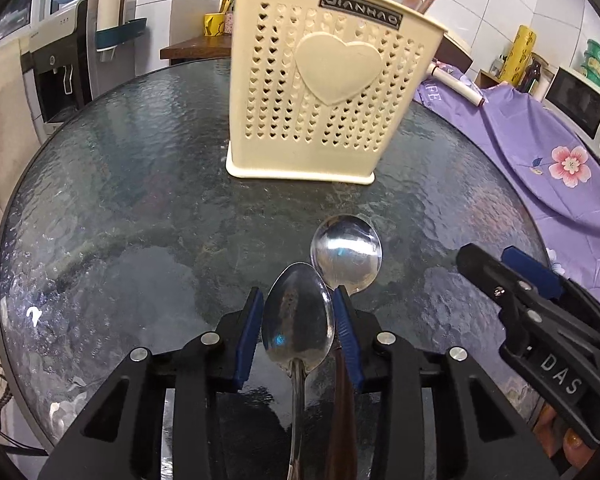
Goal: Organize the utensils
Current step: 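Close left tool on a metal spoon while right grasps a wooden-handled spoon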
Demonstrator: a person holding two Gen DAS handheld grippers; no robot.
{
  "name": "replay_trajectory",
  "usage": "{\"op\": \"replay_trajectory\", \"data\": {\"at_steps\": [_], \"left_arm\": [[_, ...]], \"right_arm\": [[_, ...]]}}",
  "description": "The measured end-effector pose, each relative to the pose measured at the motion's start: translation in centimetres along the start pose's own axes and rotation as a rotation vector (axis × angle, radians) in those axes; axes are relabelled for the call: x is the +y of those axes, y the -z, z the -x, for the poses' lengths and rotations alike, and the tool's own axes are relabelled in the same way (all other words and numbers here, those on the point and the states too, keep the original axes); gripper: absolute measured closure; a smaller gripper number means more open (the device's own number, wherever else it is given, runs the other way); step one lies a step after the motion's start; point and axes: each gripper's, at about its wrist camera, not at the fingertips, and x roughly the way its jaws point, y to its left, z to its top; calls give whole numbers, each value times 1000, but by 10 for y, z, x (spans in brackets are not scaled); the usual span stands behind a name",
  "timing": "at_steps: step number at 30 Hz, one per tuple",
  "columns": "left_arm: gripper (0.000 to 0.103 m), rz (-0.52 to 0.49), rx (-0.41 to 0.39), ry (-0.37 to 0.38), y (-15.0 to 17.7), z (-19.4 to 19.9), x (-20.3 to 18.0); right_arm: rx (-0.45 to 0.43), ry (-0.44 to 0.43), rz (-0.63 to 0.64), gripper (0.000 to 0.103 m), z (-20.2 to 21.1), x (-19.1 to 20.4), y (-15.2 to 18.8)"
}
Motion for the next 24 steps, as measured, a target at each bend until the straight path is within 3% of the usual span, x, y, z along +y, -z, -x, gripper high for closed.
{"op": "replay_trajectory", "data": {"at_steps": [7,12,18,24], "left_arm": [[67,21,-33,-18,-10,9,31],[67,73,-44,-19,-17,11,61],[67,96,-61,-20,-29,13,78],[67,118,-66,4,-33,14,87]], "right_arm": [[50,-75,5,41,-10,22,-2],[100,-82,32,41,-23,48,1],[145,-8,72,37,-41,78,4],[180,4,96,37,-54,93,6]]}}
